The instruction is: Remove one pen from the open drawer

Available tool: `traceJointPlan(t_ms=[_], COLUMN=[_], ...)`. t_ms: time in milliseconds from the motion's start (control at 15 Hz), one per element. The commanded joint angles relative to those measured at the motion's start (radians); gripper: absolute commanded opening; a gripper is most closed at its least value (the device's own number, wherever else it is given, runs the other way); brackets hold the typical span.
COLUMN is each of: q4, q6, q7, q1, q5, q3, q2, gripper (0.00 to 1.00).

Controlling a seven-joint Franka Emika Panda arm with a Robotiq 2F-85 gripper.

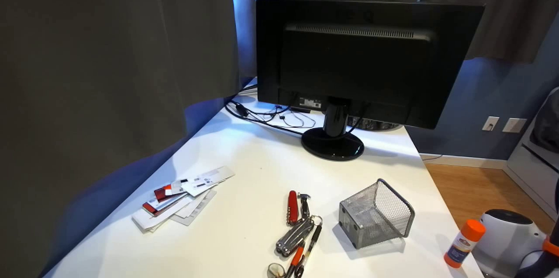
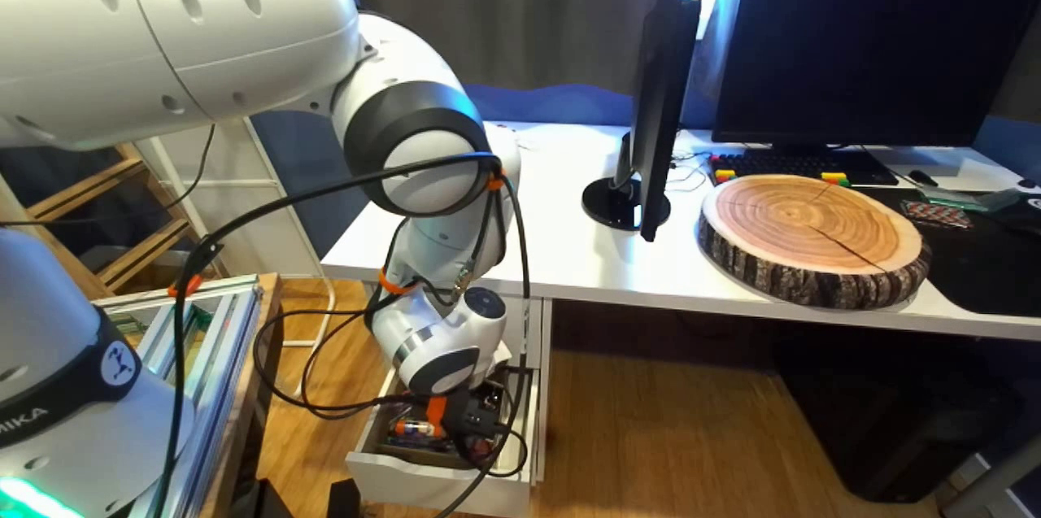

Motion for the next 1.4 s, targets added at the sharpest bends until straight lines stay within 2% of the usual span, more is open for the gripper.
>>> traceJointPlan(t_ms=[0, 400, 467, 533, 600, 667, 1067, 1333], q4=[0.032, 0.050, 0.057, 0.045, 0.027, 0.027, 0.026, 0.025], q6=[0.023, 0.020, 0.017, 0.019, 0.021, 0.021, 0.028, 0.029], q7=[0.051, 0.051, 0.049, 0.049, 0.052, 0.052, 0.050, 0.050], q1=[0.017, 0.015, 0.013, 0.013, 0.013, 0.012, 0.011, 0.007], q5=[-0.045, -0.056, -0.059, -0.060, -0.061, -0.063, -0.069, -0.072], q3=[-0.013, -0.011, -0.009, -0.009, -0.009, -0.010, -0.010, -0.009], q2=[0.031, 0.045, 0.051, 0.039, 0.021, 0.021, 0.020, 0.021], gripper=[0.34, 0.76, 0.75, 0.66, 0.51, 0.42, 0.00, 0.00])
